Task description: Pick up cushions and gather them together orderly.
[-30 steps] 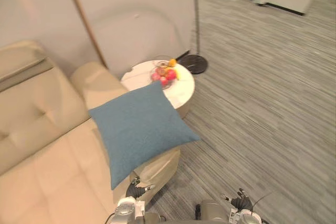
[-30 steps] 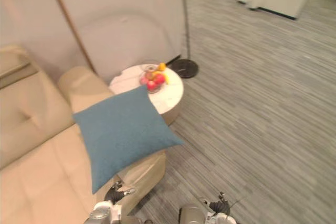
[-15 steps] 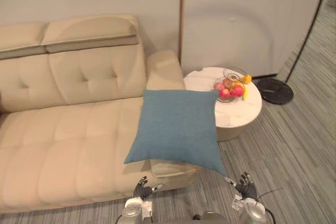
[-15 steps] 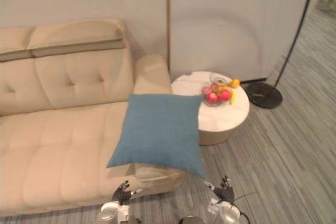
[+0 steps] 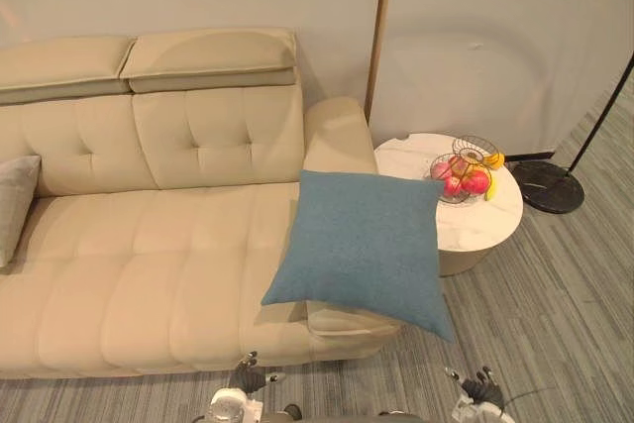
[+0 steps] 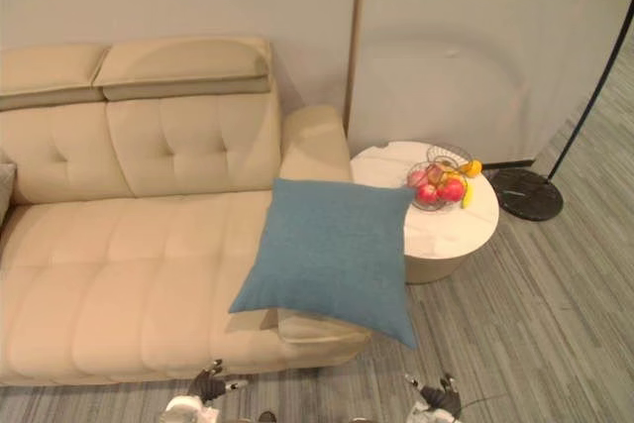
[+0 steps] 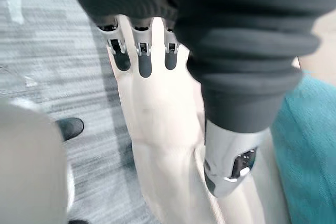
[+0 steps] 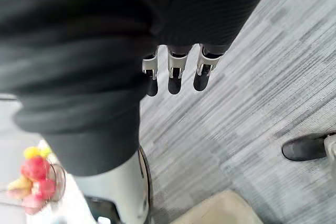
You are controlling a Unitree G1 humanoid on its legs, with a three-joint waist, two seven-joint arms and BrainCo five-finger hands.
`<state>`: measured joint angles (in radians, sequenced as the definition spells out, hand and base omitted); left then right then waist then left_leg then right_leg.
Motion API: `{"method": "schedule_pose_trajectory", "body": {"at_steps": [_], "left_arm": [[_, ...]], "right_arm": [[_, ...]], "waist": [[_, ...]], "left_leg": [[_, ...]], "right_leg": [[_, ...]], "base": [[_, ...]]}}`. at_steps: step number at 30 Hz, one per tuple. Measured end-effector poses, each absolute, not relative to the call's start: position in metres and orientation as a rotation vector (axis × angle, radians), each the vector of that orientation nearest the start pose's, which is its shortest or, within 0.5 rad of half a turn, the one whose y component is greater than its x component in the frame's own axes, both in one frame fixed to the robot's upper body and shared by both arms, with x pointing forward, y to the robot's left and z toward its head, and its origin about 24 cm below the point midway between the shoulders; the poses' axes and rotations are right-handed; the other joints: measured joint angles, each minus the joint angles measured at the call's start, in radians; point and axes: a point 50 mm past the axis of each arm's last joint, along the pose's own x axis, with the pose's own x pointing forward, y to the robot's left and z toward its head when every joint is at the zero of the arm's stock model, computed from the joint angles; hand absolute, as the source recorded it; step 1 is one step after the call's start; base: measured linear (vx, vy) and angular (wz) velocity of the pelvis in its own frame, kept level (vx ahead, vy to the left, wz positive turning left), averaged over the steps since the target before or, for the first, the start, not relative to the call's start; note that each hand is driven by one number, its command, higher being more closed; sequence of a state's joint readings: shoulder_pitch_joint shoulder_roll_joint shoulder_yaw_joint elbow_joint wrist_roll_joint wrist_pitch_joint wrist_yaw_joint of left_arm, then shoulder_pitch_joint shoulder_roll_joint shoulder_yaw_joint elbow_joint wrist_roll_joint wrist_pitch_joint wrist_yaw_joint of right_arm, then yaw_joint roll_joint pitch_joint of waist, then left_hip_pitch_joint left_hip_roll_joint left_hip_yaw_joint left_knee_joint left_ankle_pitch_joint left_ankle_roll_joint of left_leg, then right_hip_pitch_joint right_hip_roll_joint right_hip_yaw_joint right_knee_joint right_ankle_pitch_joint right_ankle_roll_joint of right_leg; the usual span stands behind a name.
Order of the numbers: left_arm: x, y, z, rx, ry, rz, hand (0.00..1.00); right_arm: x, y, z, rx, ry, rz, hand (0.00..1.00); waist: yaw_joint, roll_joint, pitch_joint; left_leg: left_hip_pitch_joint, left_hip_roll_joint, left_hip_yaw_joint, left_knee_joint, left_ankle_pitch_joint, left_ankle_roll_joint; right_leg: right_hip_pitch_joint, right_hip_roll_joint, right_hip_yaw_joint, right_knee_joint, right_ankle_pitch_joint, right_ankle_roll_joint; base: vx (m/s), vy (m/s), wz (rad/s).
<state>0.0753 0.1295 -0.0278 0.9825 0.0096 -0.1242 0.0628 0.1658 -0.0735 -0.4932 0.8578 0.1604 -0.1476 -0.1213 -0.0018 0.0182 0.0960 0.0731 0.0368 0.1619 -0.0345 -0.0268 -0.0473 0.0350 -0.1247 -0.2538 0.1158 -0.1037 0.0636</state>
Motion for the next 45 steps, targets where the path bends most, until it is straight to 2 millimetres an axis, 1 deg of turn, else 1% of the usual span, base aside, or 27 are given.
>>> {"method": "schedule_pose_trajectory", "body": {"at_steps": [2,3,4,5,6,8,9,11,13,16,18,20,23,25,27,30,31,33,34,35,37,39,40,41,42,44,45], "left_arm": [[0.126,0.211,-0.142,0.156,0.898,0.144,0.0],[0.127,0.219,-0.138,0.151,0.876,0.178,0.0],[0.128,0.225,-0.135,0.151,0.859,0.199,0.0],[0.129,0.23,-0.132,0.148,0.839,0.218,0.0],[0.135,0.237,-0.124,0.157,0.794,0.234,0.0],[0.147,0.245,-0.114,0.173,0.732,0.243,0.0],[0.152,0.249,-0.108,0.179,0.695,0.247,0.0],[0.162,0.25,-0.101,0.187,0.654,0.245,0.0],[0.169,0.248,-0.095,0.187,0.617,0.241,0.0],[0.188,0.248,-0.078,0.19,0.52,0.248,0.0],[0.199,0.25,-0.069,0.189,0.47,0.248,0.0],[0.212,0.248,-0.059,0.178,0.423,0.244,0.0],[0.228,0.242,-0.051,0.189,0.381,0.216,0.0],[0.249,0.231,-0.04,0.196,0.33,0.176,0.0],[0.264,0.224,-0.03,0.199,0.293,0.159,0.0],[0.283,0.215,-0.015,0.207,0.236,0.148,0.0],[0.293,0.213,-0.008,0.213,0.213,0.143,0.0],[0.305,0.211,0.002,0.214,0.184,0.151,0.0],[0.31,0.209,0.009,0.214,0.163,0.153,0.0],[0.315,0.207,0.012,0.219,0.156,0.145,0.0],[0.326,0.205,0.018,0.242,0.154,0.128,0.0],[0.338,0.202,0.033,0.248,0.118,0.127,0.0],[0.345,0.198,0.043,0.246,0.087,0.122,0.0],[0.352,0.194,0.051,0.244,0.062,0.113,0.0],[0.355,0.192,0.056,0.248,0.05,0.107,0.0],[0.366,0.182,0.071,0.257,0.008,0.081,0.0],[0.368,0.178,0.075,0.256,-0.004,0.072,0.0]], "right_arm": [[0.083,-0.282,-0.125,0.158,0.764,-0.805,0.0],[0.089,-0.293,-0.112,0.132,0.694,-0.823,0.0],[0.096,-0.303,-0.098,0.098,0.62,-0.803,0.0],[0.098,-0.311,-0.088,0.061,0.57,-0.796,0.0],[0.106,-0.323,-0.073,0.029,0.49,-0.797,0.0],[0.115,-0.332,-0.064,0.005,0.44,-0.795,0.0],[0.125,-0.334,-0.059,-0.005,0.415,-0.782,0.0],[0.143,-0.33,-0.054,-0.1,0.42,-0.721,0.0],[0.161,-0.318,-0.053,-0.18,0.431,-0.641,0.0],[0.181,-0.305,-0.044,-0.107,0.371,-0.521,0.0],[0.19,-0.305,-0.033,-0.08,0.305,-0.495,0.0],[0.198,-0.311,-0.025,-0.112,0.281,-0.486,0.0],[0.21,-0.309,-0.019,-0.086,0.254,-0.452,0.0],[0.233,-0.297,-0.014,-0.064,0.229,-0.407,0.0],[0.248,-0.289,-0.004,0.016,0.175,-0.389,0.0],[0.268,-0.275,0.007,0.034,0.124,-0.393,0.0],[0.278,-0.269,0.014,0.039,0.098,-0.383,0.0],[0.294,-0.263,0.032,0.044,0.037,-0.353,0.0],[0.299,-0.263,0.038,0.05,0.009,-0.352,0.0],[0.304,-0.262,0.042,0.054,-0.011,-0.357,0.0],[0.316,-0.262,0.046,0.06,0.004,-0.375,0.0],[0.324,-0.261,0.056,0.042,-0.015,-0.38,0.0],[0.328,-0.258,0.061,0.05,-0.026,-0.368,0.0],[0.332,-0.25,0.064,0.046,-0.034,-0.344,0.0],[0.335,-0.246,0.067,0.046,-0.04,-0.339,0.0],[0.348,-0.235,0.083,0.068,-0.082,-0.305,0.0],[0.348,-0.234,0.084,0.091,-0.09,-0.299,0.0]], "waist": [[0.0,-0.002,0.0],[-0.001,0.0,-0.001],[-0.012,0.0,-0.001],[-0.016,-0.001,-0.003],[-0.015,-0.003,-0.01],[-0.015,-0.009,-0.013],[-0.017,-0.011,-0.014],[-0.017,-0.01,-0.015],[-0.017,-0.008,-0.015],[-0.015,-0.006,-0.014],[-0.016,-0.005,-0.014],[-0.018,-0.008,-0.01],[-0.018,-0.01,-0.002],[-0.024,-0.014,0.039],[-0.024,-0.013,0.066],[-0.023,-0.012,0.112],[-0.016,-0.013,0.139],[-0.009,-0.013,0.148],[-0.002,-0.014,0.175],[0.003,-0.014,0.187],[0.005,-0.015,0.192],[0.008,-0.015,0.217],[0.011,-0.015,0.231],[0.013,-0.014,0.24],[0.013,-0.015,0.244],[0.011,-0.015,0.266],[0.012,-0.016,0.268]], "left_leg": [[0.005,0.002,0.008,-0.015,0.01,-0.001],[0.009,0.003,0.012,-0.023,0.014,-0.001],[0.016,0.004,0.018,-0.03,0.014,-0.001],[0.018,0.004,0.022,-0.032,0.014,-0.001],[0.018,0.003,0.021,-0.034,0.014,-0.001],[0.017,0.004,0.021,-0.035,0.014,-0.001],[0.015,0.004,0.022,-0.037,0.015,-0.001],[0.015,0.003,0.031,-0.045,0.016,-0.002],[0.014,0.003,0.038,-0.05,0.016,-0.003],[0.011,0.003,0.034,-0.05,0.016,-0.002],[0.007,0.003,0.029,-0.05,0.016,-0.002],[-0.004,0.003,0.019,-0.049,0.016,-0.002],[-0.041,0.003,0.017,-0.039,0.018,-0.001],[-0.079,0.002,0.015,-0.026,0.027,0.005],[-0.113,0.001,0.01,-0.025,0.043,0.008],[-0.159,0.002,-0.009,-0.024,0.063,0.011],[-0.185,0.004,-0.011,-0.013,0.069,0.012],[-0.255,0.006,-0.011,0.006,0.078,0.012],[-0.257,0.006,-0.01,0.007,0.081,0.013],[-0.269,0.007,-0.01,0.015,0.081,0.013],[-0.314,0.008,-0.01,0.036,0.083,0.015],[-0.342,0.008,-0.007,0.057,0.083,0.015],[-0.355,0.007,-0.006,0.064,0.083,0.015],[-0.377,0.008,-0.007,0.08,0.083,0.015],[-0.389,0.008,-0.007,0.086,0.083,0.015],[-0.414,0.009,-0.002,0.097,0.087,0.02],[-0.425,0.01,-0.001,0.104,0.087,0.02]], "right_leg": [[-0.001,0.006,0.008,-0.015,0.011,0.001],[-0.001,0.009,0.013,-0.018,0.013,0.001],[-0.001,0.01,0.021,-0.018,0.013,0.002],[-0.001,0.011,0.026,-0.019,0.013,0.002],[-0.001,0.012,0.026,-0.024,0.014,0.003],[-0.001,0.016,0.026,-0.038,0.022,0.0],[-0.001,0.018,0.028,-0.048,0.027,-0.001],[-0.001,0.023,0.037,-0.06,0.035,-0.002],[-0.001,0.027,0.043,-0.074,0.043,-0.002],[0.002,0.028,0.043,-0.087,0.048,-0.005],[0.001,0.028,0.042,-0.088,0.048,-0.005],[-0.004,0.028,0.037,-0.091,0.05,-0.008],[-0.036,0.028,0.036,-0.091,0.058,-0.011],[-0.065,0.027,0.034,-0.094,0.075,-0.012],[-0.094,0.026,0.029,-0.1,0.09,-0.014],[-0.126,0.026,0.012,-0.102,0.104,-0.019],[-0.154,0.025,0.011,-0.087,0.107,-0.023],[-0.227,0.022,0.013,-0.06,0.11,-0.027],[-0.235,0.02,0.016,-0.048,0.11,-0.027],[-0.247,0.019,0.017,-0.039,0.11,-0.027],[-0.296,0.012,0.023,-0.013,0.11,-0.027],[-0.326,0.006,0.029,0.011,0.11,-0.027],[-0.343,0.003,0.036,0.026,0.11,-0.027],[-0.362,0.0,0.04,0.038,0.11,-0.027],[-0.374,-0.001,0.042,0.044,0.11,-0.027],[-0.407,-0.003,0.049,0.066,0.11,-0.027],[-0.419,-0.003,0.051,0.072,0.11,-0.028]], "base": [[-0.05,-0.008,-0.14],[-0.03,-0.006,-0.14],[-0.02,-0.003,-0.16],[-0.02,0.002,-0.11],[0.0,0.004,-0.05],[0.0,0.0,-0.02],[0.0,0.002,-0.07],[0.03,0.007,-0.13],[0.05,0.005,-0.13],[0.05,-0.006,-0.02],[0.04,-0.008,0.07],[0.0,-0.007,0.1],[-0.04,-0.002,0.02],[-0.1,0.001,0.02],[-0.12,0.002,0.08],[-0.1,-0.006,0.17],[-0.13,-0.008,0.07],[-0.13,0.002,0.02],[-0.1,0.007,0.0],[-0.08,0.007,-0.01],[-0.07,0.012,-0.01],[-0.07,0.015,-0.03],[-0.09,0.023,0.0],[-0.08,0.021,0.0],[-0.07,0.016,-0.02],[-0.09,0.001,-0.04],[-0.09,-0.01,0.0]]}}
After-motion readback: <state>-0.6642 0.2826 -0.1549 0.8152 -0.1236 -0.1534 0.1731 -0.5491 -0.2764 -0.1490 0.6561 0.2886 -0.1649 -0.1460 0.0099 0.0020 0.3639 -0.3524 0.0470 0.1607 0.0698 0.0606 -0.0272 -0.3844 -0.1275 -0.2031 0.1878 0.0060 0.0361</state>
